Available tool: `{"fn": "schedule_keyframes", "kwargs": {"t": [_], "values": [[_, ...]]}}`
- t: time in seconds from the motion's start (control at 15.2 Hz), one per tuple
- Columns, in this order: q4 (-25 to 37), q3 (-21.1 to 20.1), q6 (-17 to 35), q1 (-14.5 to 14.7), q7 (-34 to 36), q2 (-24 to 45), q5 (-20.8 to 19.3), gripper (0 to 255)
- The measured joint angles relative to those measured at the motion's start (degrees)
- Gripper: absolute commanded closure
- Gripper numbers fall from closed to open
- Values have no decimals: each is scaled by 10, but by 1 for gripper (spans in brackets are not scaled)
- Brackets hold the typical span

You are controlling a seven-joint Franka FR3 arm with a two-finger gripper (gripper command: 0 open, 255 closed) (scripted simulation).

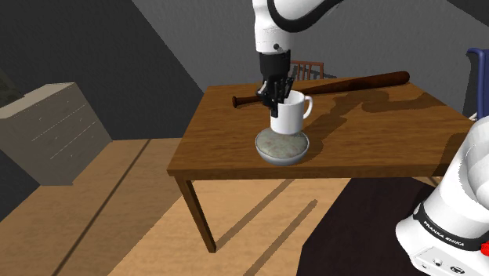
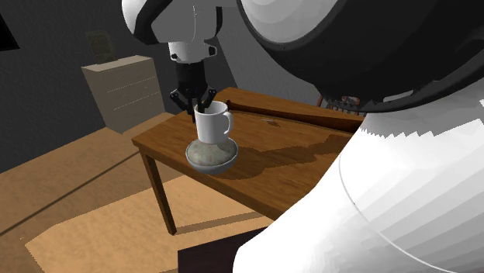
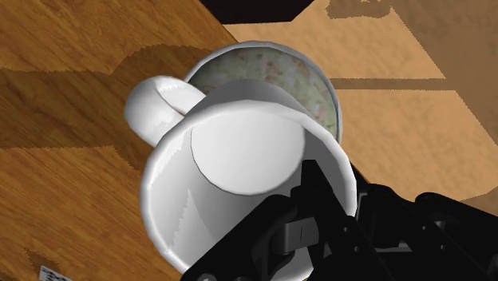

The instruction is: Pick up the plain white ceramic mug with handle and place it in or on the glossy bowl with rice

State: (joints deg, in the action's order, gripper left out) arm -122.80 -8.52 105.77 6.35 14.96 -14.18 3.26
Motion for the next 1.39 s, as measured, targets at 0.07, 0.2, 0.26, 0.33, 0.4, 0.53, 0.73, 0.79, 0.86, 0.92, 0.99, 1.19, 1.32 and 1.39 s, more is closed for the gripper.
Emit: {"fn": "schedule_keyframes", "kwargs": {"t": [0.07, 0.2, 0.26, 0.33, 0.4, 0.53, 0.73, 0.79, 0.86, 0.92, 0.99, 1.19, 1.32, 1.39], "values": [[-7, 0, 8, 0, 0, 1, 0, 255], [-21, -1, 23, 0, 0, 2, 0, 255], [-25, -1, 31, 0, 0, 6, 0, 255], [-32, -1, 40, 0, 0, 8, 0, 255], [-35, -1, 44, 0, 0, 9, 0, 255], [-40, -1, 49, 0, -1, 9, 0, 255], [-41, -2, 50, 1, 0, 9, 0, 255], [-41, -2, 50, 1, 0, 9, 0, 0], [-41, -2, 50, 1, 0, 9, 0, 0], [-41, -2, 50, 1, 0, 9, 0, 0], [-41, -2, 50, 1, 0, 9, 0, 0], [-41, -2, 50, 1, 0, 9, 0, 0], [-17, 0, 26, -1, -2, 8, -1, 0], [-2, 0, 9, 0, 0, 5, -1, 0]]}}
